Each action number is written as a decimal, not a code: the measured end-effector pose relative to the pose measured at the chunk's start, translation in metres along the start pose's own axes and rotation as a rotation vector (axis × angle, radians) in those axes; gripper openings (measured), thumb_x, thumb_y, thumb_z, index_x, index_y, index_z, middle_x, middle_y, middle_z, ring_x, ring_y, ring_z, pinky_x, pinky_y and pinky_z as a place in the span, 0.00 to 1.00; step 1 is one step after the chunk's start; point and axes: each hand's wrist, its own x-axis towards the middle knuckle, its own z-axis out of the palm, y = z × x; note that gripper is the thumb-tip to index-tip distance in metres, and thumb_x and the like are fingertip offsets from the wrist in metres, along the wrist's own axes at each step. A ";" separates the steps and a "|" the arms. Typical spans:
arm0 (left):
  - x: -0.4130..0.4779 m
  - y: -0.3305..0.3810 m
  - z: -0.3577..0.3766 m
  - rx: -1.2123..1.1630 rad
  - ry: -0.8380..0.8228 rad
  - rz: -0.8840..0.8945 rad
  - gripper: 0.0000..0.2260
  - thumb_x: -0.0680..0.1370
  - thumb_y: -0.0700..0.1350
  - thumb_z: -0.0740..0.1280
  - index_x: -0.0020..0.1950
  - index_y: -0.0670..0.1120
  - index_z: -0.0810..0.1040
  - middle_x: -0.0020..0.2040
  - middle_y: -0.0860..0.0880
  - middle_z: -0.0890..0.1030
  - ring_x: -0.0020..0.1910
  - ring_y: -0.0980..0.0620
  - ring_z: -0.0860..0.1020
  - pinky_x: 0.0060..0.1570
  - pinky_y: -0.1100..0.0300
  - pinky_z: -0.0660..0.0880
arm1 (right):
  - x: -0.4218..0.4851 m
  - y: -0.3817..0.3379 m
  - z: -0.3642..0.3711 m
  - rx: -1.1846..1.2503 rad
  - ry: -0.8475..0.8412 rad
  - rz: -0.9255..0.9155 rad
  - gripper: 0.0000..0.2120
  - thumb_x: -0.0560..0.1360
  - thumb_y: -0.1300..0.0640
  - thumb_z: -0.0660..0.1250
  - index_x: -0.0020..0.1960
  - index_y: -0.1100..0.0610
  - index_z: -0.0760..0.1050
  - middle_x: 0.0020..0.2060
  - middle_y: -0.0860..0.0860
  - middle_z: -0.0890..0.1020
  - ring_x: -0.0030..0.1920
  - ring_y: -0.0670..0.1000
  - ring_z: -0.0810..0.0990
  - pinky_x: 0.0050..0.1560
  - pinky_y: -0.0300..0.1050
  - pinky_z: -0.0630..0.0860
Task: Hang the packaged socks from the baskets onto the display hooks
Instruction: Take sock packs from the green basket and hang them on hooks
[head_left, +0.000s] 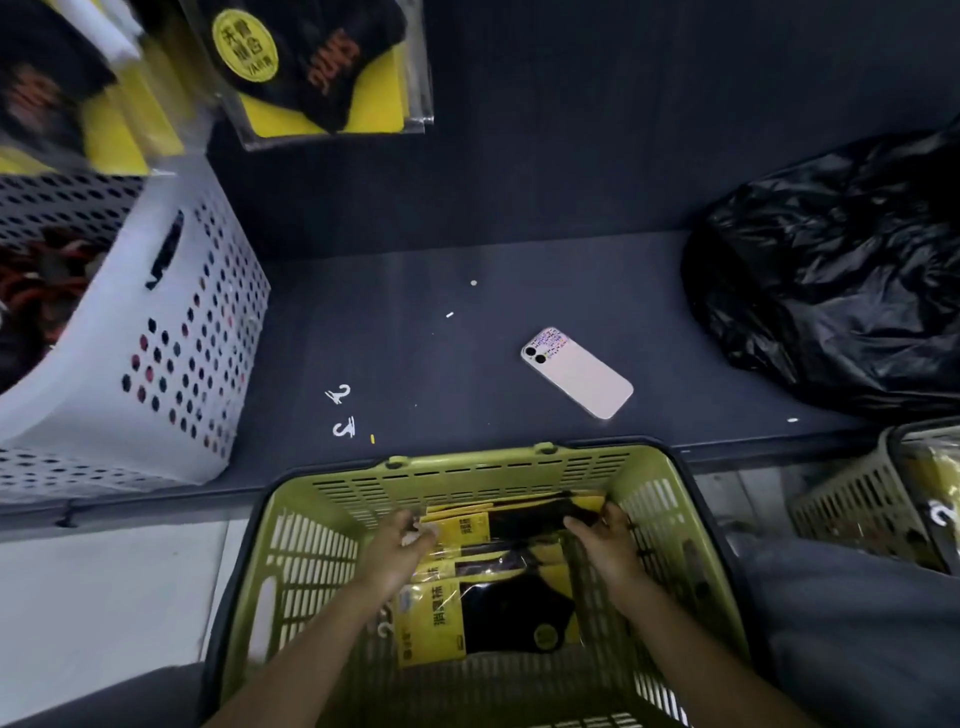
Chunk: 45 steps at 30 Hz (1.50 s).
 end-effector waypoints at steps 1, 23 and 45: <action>0.002 0.000 0.002 0.015 -0.002 -0.021 0.25 0.78 0.50 0.66 0.73 0.46 0.64 0.68 0.42 0.72 0.66 0.43 0.71 0.66 0.46 0.70 | 0.002 0.002 0.001 0.019 0.005 -0.006 0.29 0.73 0.71 0.68 0.71 0.67 0.61 0.66 0.63 0.73 0.66 0.61 0.72 0.67 0.51 0.68; -0.087 0.056 -0.080 -0.089 0.049 0.213 0.11 0.73 0.59 0.67 0.48 0.54 0.79 0.44 0.58 0.83 0.43 0.65 0.79 0.39 0.71 0.70 | -0.068 -0.024 -0.007 0.041 -0.195 -0.118 0.23 0.66 0.61 0.77 0.57 0.61 0.72 0.49 0.55 0.81 0.51 0.54 0.79 0.49 0.45 0.74; -0.233 0.243 -0.193 -0.893 -0.324 0.881 0.27 0.71 0.48 0.73 0.68 0.47 0.70 0.64 0.45 0.78 0.63 0.46 0.77 0.59 0.53 0.76 | -0.224 -0.261 0.011 0.610 -0.572 -0.487 0.18 0.67 0.50 0.72 0.55 0.52 0.80 0.51 0.57 0.85 0.49 0.60 0.84 0.45 0.61 0.80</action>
